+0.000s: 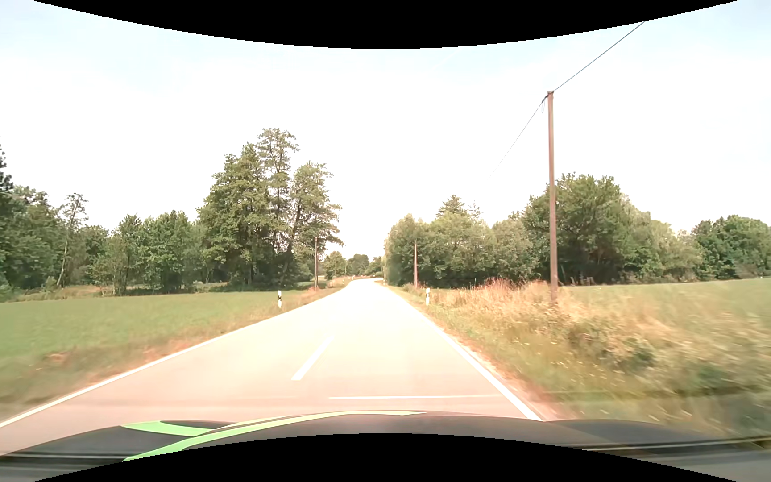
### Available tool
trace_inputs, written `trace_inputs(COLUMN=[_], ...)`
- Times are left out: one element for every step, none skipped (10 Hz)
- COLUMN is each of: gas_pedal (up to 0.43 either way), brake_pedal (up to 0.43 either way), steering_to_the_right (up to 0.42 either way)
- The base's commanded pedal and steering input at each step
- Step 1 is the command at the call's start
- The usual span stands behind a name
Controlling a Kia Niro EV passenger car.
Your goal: Follow the waypoints while adhering to traffic rules and regulations
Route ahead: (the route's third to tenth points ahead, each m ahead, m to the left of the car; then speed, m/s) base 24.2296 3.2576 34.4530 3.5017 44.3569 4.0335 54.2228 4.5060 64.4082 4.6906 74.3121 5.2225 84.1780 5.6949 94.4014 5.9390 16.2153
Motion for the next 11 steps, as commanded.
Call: trace_inputs(gas_pedal=[0.378, 0.378, 0.378, 0.378, 0.378, 0.37, 0.37, 0.358, 0.35, 0.339, 0.319], brake_pedal=[0.0, 0.0, 0.0, 0.0, 0.0, 0.0, 0.0, 0.0, 0.0, 0.0, 0.0], steering_to_the_right=[-0.005, -0.005, -0.005, -0.005, -0.005, -0.005, -0.005, -0.004, -0.004, -0.004, -0.004])
